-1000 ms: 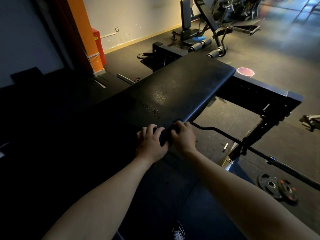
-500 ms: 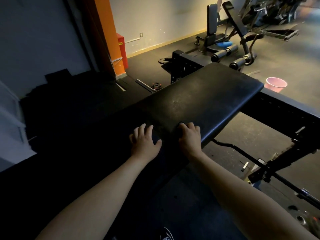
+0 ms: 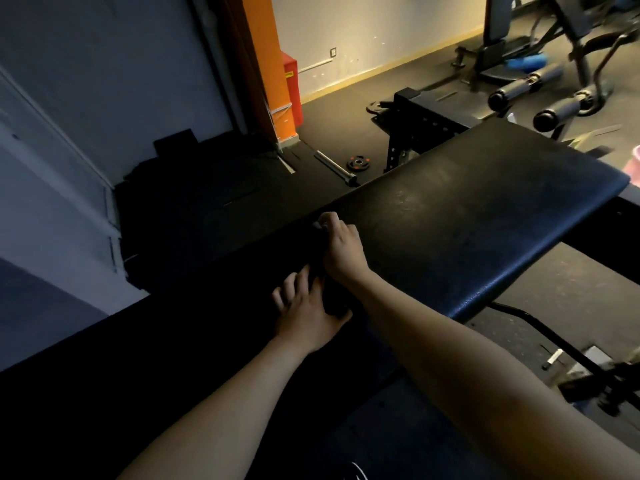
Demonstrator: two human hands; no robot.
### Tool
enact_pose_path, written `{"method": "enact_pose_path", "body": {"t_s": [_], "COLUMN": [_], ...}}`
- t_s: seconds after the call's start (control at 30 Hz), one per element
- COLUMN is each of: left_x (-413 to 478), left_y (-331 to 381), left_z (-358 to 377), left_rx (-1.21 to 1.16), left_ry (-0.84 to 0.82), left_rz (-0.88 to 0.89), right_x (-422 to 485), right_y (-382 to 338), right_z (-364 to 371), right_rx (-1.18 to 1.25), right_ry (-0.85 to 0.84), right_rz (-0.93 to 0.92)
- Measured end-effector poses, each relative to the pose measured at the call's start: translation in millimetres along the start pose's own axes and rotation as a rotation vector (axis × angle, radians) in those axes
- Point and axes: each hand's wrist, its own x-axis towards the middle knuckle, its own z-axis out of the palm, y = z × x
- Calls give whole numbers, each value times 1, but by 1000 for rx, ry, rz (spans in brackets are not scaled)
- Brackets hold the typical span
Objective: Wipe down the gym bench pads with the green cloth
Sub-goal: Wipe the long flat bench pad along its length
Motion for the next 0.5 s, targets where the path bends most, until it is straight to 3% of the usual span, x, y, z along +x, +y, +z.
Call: {"method": "enact_pose_path", "body": {"t_s": [0.5], "left_x": [-1], "left_y": [-4], "left_z": [1], "left_rx": [-34], "left_ry": [56], "left_rz": [10], "right_x": [-25], "right_y": [8], "right_z": [-5], "right_rx": [-134], "right_ry": [-72], "right_rz": [17]}}
